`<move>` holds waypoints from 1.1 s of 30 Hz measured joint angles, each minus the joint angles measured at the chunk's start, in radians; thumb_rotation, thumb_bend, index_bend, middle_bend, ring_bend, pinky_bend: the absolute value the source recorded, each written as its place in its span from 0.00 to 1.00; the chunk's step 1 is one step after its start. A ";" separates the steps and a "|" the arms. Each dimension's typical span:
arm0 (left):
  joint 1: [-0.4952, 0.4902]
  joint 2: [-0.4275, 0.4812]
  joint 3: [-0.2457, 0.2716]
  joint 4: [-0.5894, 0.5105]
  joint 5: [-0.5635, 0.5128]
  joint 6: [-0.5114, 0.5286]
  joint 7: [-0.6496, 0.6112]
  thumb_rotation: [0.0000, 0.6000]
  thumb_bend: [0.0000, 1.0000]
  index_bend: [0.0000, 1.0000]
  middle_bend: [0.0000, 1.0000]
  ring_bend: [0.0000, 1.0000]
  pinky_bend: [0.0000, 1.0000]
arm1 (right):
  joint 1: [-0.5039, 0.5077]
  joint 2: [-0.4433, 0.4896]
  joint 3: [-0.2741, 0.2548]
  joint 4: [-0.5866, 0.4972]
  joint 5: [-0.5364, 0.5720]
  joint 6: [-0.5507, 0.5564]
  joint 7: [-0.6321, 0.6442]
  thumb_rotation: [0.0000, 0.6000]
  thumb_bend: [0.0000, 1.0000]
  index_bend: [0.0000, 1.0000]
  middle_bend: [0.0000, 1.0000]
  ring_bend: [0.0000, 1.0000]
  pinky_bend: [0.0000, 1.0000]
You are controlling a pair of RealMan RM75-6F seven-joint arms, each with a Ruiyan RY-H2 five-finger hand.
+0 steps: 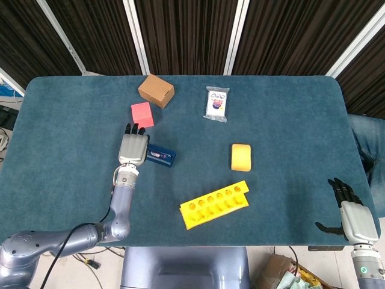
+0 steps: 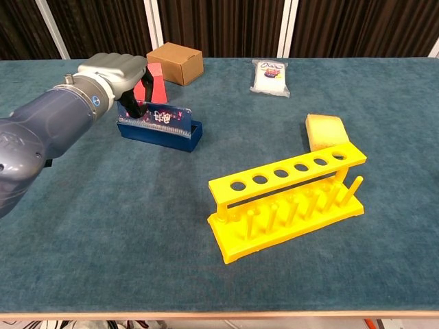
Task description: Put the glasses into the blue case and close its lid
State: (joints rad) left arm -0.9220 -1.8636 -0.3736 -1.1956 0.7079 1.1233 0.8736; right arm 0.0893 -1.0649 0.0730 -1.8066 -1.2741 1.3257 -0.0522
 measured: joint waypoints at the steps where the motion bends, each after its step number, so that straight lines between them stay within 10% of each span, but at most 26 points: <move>1: -0.002 -0.003 -0.001 0.007 -0.002 -0.001 -0.001 1.00 0.43 0.52 0.24 0.07 0.08 | 0.000 0.000 0.000 0.000 0.001 -0.001 0.000 1.00 0.00 0.00 0.00 0.00 0.18; 12: -0.028 -0.039 0.001 0.082 -0.033 -0.022 0.016 1.00 0.43 0.05 0.15 0.04 0.04 | 0.001 0.005 0.000 -0.006 0.007 -0.006 0.002 1.00 0.00 0.00 0.00 0.00 0.18; 33: -0.012 0.127 0.047 -0.086 -0.083 -0.102 0.084 1.00 0.20 0.03 0.09 0.00 0.00 | 0.003 0.004 -0.001 -0.009 0.007 -0.007 0.001 1.00 0.00 0.00 0.00 0.00 0.18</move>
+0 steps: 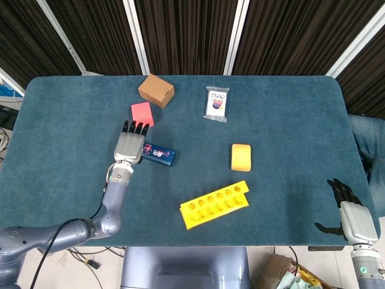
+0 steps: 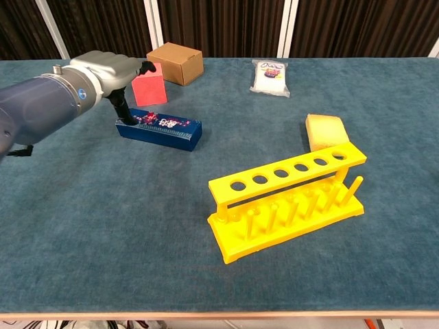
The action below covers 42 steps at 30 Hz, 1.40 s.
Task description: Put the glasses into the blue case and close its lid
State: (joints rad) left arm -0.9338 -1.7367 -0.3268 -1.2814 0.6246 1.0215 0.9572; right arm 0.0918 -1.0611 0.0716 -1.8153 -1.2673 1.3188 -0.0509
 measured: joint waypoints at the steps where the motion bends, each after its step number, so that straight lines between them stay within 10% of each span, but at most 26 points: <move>1: -0.004 0.006 0.004 -0.004 -0.013 -0.013 0.012 1.00 0.20 0.03 0.10 0.00 0.00 | 0.000 0.000 0.000 0.000 0.001 0.000 0.000 1.00 0.00 0.00 0.00 0.00 0.18; 42: -0.103 -0.059 0.091 0.121 -0.085 -0.073 -0.002 1.00 0.31 0.17 0.35 0.04 0.01 | 0.004 0.005 -0.003 -0.002 0.007 -0.014 0.010 1.00 0.00 0.00 0.00 0.00 0.18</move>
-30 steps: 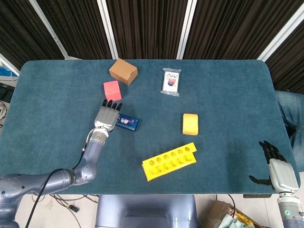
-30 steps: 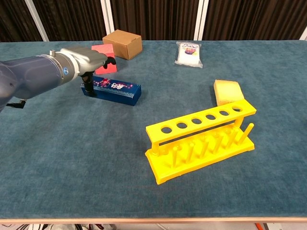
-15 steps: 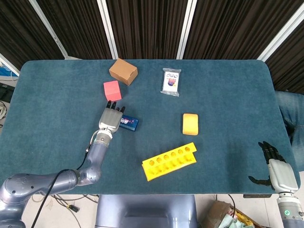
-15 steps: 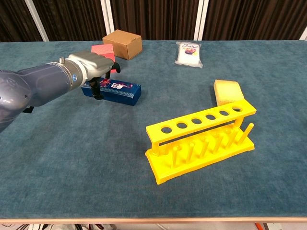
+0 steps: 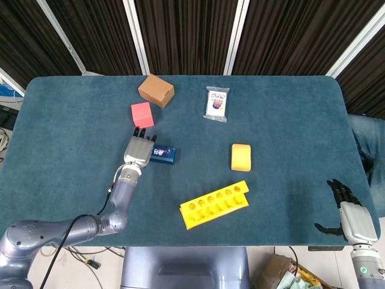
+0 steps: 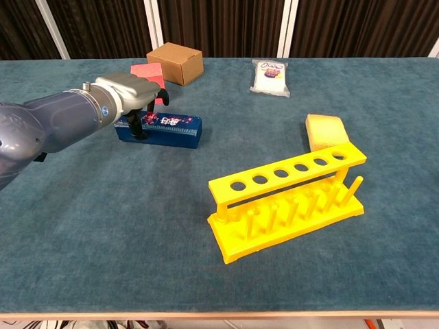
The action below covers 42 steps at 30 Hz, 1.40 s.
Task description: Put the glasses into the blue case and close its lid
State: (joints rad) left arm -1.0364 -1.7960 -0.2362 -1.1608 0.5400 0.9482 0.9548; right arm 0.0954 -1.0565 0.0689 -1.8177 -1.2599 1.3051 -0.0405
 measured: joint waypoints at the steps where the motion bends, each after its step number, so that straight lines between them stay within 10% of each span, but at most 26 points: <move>1: 0.000 0.000 0.001 0.001 0.000 0.000 -0.001 1.00 0.31 0.17 0.35 0.04 0.01 | 0.000 0.000 0.000 0.000 0.000 0.000 0.000 1.00 0.00 0.00 0.00 0.00 0.18; 20: 0.012 0.039 0.010 -0.075 -0.006 0.057 0.007 1.00 0.27 0.02 0.03 0.00 0.00 | 0.003 0.004 -0.002 -0.007 0.012 -0.006 -0.015 1.00 0.00 0.00 0.00 0.00 0.18; 32: 0.165 0.257 0.071 -0.490 0.104 0.300 -0.050 1.00 0.27 0.02 0.03 0.00 0.00 | 0.001 -0.005 0.002 0.004 -0.017 0.023 -0.020 1.00 0.00 0.00 0.00 0.00 0.18; 42: 0.420 0.572 0.236 -0.856 0.356 0.495 -0.228 1.00 0.27 0.02 0.03 0.00 0.00 | -0.008 -0.038 0.001 0.072 -0.159 0.108 0.039 1.00 0.00 0.00 0.00 0.00 0.18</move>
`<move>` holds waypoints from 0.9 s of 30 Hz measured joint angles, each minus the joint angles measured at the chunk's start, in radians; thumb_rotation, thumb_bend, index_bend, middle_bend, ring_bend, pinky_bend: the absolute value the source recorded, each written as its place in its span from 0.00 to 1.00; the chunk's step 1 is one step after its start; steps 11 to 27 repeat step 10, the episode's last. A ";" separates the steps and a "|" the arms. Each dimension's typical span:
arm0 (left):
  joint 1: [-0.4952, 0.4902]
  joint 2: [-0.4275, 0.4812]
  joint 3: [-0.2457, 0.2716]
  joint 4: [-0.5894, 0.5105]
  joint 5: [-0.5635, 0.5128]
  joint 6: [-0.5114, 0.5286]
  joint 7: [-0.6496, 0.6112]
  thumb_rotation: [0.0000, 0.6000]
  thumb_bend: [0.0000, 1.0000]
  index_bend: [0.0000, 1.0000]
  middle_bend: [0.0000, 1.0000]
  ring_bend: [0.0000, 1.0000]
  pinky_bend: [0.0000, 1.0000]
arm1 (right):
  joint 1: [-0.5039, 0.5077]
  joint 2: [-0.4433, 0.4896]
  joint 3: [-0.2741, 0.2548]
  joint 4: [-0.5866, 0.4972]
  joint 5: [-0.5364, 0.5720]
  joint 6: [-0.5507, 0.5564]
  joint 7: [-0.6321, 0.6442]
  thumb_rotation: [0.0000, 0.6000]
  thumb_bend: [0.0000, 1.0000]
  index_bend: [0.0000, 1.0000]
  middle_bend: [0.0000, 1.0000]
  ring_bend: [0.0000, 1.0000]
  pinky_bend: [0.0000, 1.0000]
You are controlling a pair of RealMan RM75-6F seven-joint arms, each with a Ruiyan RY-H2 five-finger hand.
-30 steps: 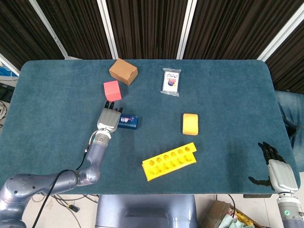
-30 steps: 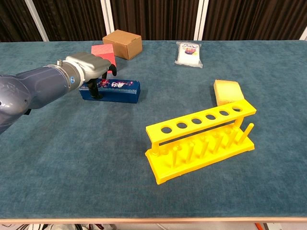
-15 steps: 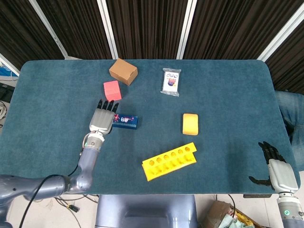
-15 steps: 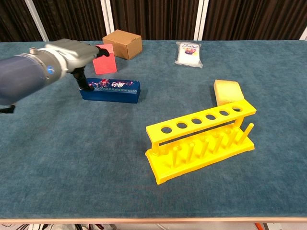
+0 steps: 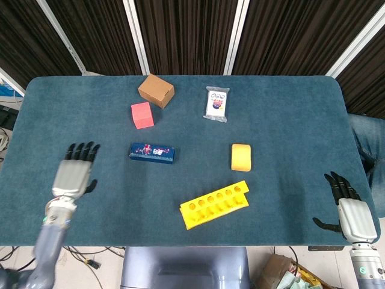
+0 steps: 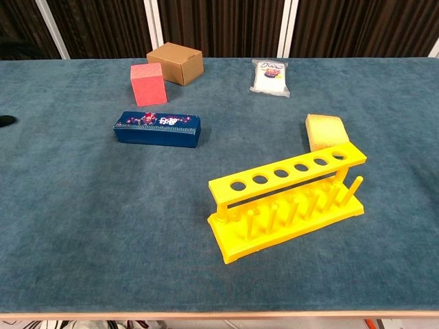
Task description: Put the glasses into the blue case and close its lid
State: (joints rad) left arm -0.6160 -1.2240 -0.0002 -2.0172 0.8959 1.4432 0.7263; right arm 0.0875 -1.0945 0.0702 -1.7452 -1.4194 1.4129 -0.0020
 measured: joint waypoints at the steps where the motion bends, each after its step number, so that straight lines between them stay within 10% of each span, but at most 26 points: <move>1: 0.020 0.015 0.013 -0.013 0.031 0.013 -0.023 1.00 0.27 0.02 0.03 0.00 0.00 | 0.000 -0.003 -0.001 0.009 -0.015 0.007 0.009 1.00 0.00 0.00 0.00 0.00 0.18; 10: 0.178 0.151 0.136 -0.088 0.311 0.126 -0.183 1.00 0.27 0.02 0.03 0.00 0.00 | -0.005 -0.029 -0.012 0.072 -0.113 0.068 0.063 1.00 0.00 0.00 0.00 0.00 0.18; 27: 0.178 0.151 0.136 -0.088 0.311 0.126 -0.183 1.00 0.27 0.02 0.03 0.00 0.00 | -0.005 -0.029 -0.012 0.072 -0.113 0.068 0.063 1.00 0.00 0.00 0.00 0.00 0.18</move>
